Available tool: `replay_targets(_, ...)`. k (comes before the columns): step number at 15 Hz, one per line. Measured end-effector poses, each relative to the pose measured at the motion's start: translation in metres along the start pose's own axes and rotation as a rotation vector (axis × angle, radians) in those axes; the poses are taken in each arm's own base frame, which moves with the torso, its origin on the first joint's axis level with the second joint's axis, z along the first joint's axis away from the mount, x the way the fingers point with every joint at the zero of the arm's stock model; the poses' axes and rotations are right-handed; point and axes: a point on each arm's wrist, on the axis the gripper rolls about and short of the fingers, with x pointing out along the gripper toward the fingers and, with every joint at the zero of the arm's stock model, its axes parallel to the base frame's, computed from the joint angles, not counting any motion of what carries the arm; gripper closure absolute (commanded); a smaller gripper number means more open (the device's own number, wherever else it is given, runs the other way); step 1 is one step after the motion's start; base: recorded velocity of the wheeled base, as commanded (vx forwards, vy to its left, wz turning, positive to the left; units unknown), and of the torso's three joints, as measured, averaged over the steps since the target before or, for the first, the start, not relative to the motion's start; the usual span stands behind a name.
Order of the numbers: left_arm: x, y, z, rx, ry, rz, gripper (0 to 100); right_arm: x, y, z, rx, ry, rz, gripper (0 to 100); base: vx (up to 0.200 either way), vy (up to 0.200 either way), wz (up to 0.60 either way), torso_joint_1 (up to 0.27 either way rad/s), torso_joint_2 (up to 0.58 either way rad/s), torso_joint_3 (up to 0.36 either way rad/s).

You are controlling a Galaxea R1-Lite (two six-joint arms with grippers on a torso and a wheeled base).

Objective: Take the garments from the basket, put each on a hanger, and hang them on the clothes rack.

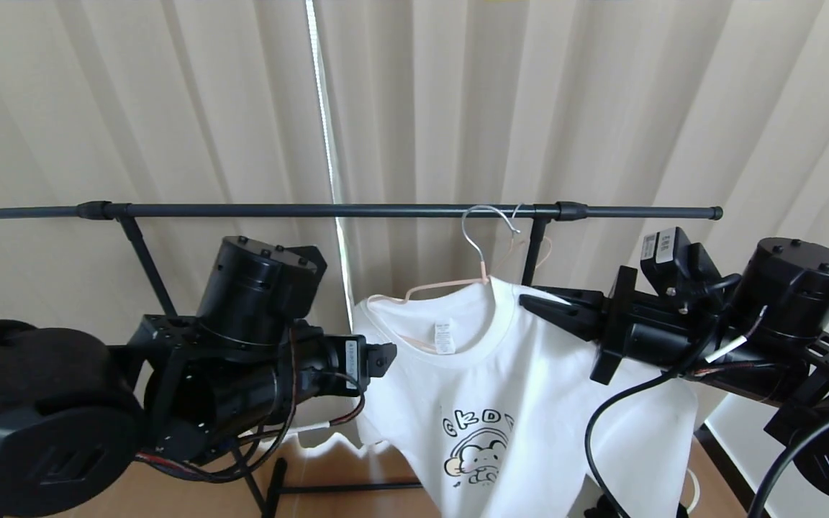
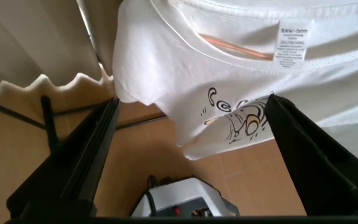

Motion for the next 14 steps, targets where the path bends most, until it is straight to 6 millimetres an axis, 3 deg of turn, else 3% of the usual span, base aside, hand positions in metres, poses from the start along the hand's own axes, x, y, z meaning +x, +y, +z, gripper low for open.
replay_targets(7, 0.048, -0.015, 0.009, -0.096, -0.092, 0.225, 0, -0.001, 0.002, 0.005, -0.01, -0.016, 0.002, 100, 0.0, 0.0, 0.0, 0.0, 0.0, 0.0)
replay_targets(14, 0.067, -0.017, 0.012, -0.118, -0.124, 0.301, 0, -0.003, 0.002, 0.005, -0.012, -0.018, 0.001, 100, 0.0, 0.0, 0.0, 0.0, 0.0, 0.0)
